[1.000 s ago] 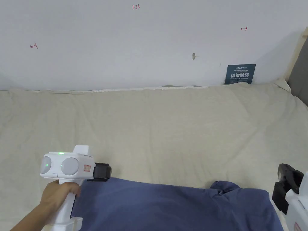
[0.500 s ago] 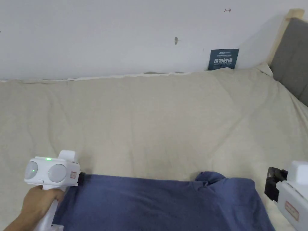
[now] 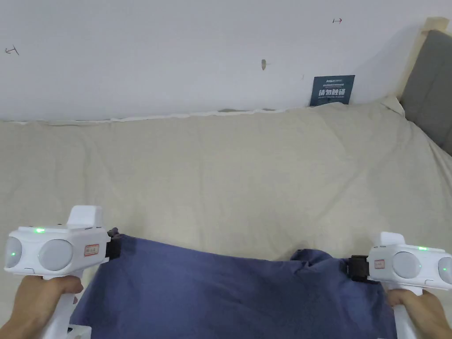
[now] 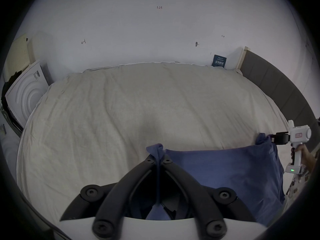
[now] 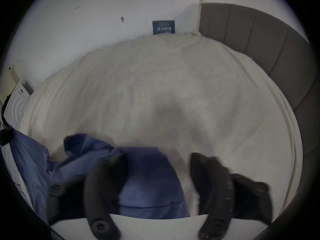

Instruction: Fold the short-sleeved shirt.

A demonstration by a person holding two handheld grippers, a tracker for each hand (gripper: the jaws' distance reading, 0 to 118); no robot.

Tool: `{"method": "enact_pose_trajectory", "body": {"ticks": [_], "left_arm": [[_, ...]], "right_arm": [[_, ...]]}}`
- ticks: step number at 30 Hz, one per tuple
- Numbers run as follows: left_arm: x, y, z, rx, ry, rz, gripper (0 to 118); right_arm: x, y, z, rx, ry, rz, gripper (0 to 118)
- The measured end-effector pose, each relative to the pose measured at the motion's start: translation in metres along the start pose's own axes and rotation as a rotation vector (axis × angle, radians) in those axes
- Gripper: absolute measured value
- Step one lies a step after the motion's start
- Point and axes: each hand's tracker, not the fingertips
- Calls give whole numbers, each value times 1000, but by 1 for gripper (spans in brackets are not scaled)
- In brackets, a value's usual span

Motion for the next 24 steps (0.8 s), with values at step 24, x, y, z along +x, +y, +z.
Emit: {"method": "enact_pose_trajectory", "body": {"ticks": [24], "left_arm": [[-61,98,169,401,94,170,3]], "right_arm": [[-56,96,294,732,90,163,3]]}}
